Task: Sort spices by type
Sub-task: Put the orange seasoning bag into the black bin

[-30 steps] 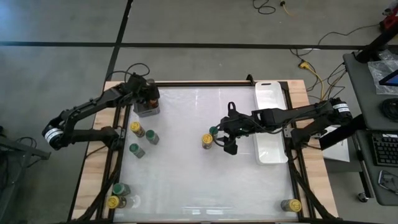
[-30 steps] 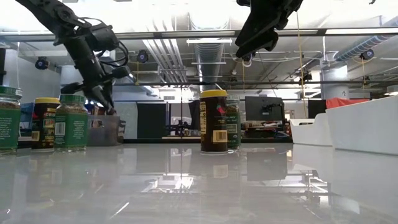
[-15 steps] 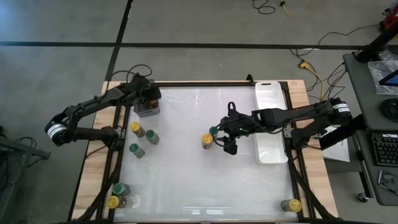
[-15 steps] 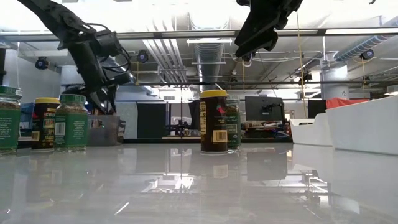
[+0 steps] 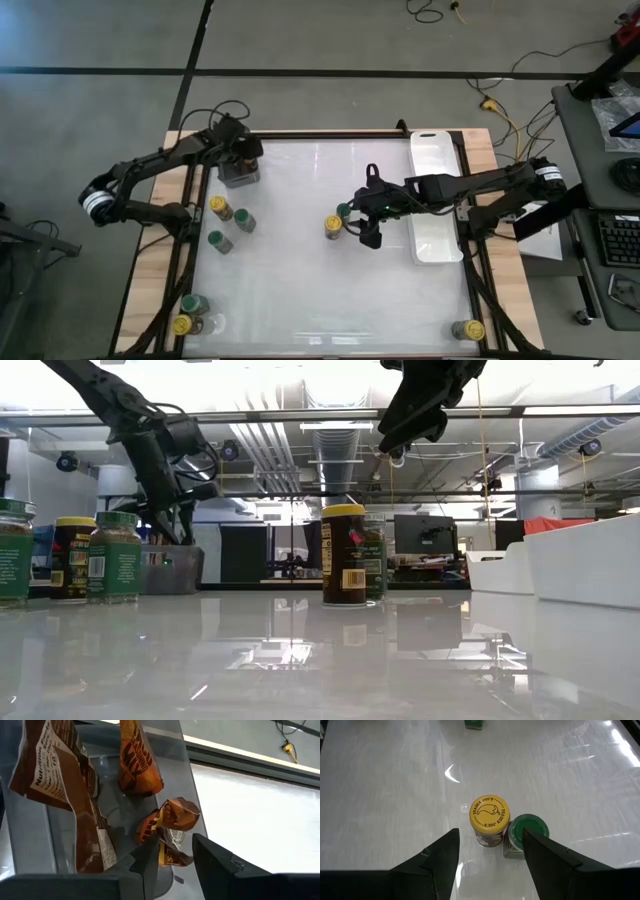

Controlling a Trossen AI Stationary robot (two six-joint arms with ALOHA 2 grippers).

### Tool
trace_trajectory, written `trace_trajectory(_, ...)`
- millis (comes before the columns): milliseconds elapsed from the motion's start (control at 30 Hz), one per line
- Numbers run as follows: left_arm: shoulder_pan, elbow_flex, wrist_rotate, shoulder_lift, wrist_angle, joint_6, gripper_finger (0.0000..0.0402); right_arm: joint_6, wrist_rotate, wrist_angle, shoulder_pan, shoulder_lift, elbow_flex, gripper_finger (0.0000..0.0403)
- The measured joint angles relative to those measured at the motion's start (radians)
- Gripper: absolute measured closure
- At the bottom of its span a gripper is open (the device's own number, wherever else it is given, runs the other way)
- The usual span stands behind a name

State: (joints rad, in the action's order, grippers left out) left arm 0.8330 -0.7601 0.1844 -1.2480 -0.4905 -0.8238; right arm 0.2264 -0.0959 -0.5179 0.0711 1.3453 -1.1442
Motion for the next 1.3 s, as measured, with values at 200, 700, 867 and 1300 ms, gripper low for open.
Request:
trace_trajectory(200, 0.0, 0.0, 0.011, -0.027, -0.003, 0.007, 0.0338, 0.001, 0.0, 0.0, 0.0, 0.0, 0.0, 0.0197)
trace_trajectory(700, -0.001, 0.002, -0.012, 0.062, -0.025, 0.03, 0.0401, 0.009, -0.001, 0.002, 0.0, 0.0, 0.0, 0.0197)
trace_trajectory(867, -0.001, 0.002, -0.011, 0.104, -0.029, 0.049, 0.0401, 0.008, -0.002, 0.011, -0.002, 0.0, 0.0, 0.0197)
trace_trajectory(1300, -0.015, 0.003, 0.007, 0.054, -0.034, -0.027, 0.0351, 0.008, -0.004, 0.015, -0.002, 0.0, 0.0, 0.0197)
